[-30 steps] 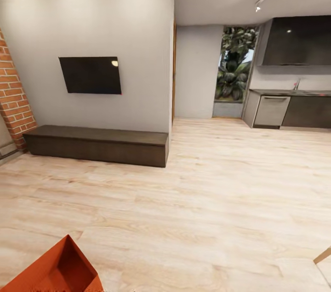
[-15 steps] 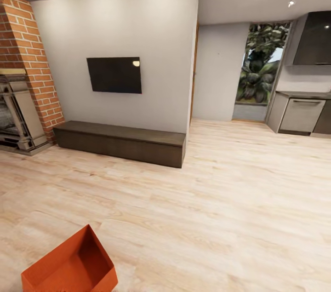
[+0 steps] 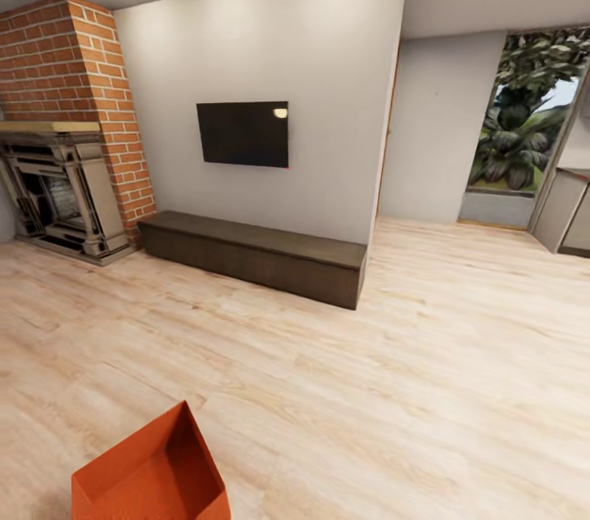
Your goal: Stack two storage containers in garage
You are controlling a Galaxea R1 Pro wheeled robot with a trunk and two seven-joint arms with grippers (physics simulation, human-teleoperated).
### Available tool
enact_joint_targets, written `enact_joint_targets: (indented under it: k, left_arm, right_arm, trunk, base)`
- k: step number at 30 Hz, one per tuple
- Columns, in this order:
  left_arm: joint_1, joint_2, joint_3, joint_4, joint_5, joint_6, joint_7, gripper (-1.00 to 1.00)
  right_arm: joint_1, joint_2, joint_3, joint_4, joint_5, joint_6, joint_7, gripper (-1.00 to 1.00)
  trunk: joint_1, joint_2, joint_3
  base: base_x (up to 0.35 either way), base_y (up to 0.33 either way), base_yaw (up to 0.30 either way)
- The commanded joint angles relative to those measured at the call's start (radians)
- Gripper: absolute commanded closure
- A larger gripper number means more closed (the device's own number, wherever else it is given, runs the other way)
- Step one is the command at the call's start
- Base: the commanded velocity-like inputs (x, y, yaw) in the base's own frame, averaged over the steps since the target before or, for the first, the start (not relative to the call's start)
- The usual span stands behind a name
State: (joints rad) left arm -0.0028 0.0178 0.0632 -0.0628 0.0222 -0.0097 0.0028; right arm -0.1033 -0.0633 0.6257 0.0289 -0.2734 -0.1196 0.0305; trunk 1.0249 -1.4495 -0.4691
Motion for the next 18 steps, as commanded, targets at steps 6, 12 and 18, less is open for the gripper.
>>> enact_joint_targets:
  k: [6, 12, 18]
  left_arm:
    - [0.000, -0.001, 0.006, 0.000, 0.002, -0.001, 0.000, -1.00]
    - [0.000, 0.000, 0.006, 0.000, 0.002, -0.001, 0.000, -1.00]
    - [0.000, 0.001, 0.007, 0.000, 0.002, -0.001, 0.000, -1.00]
  right_arm:
    - [-0.001, 0.000, 0.009, 0.003, -0.010, -0.006, 0.003, -1.00]
    - [-0.001, 0.000, 0.008, 0.003, -0.010, -0.006, 0.003, -1.00]
    - [-0.001, 0.000, 0.008, 0.003, -0.010, -0.006, 0.003, -1.00]
  trunk:
    - [0.000, -0.001, -0.001]
    - [0.000, -0.001, -0.001]
    - [0.000, -0.001, -0.001]
  base:
    - [0.009, 0.000, 0.270]
    - [0.001, 0.000, 0.270]
    - [0.000, 0.000, 0.270]
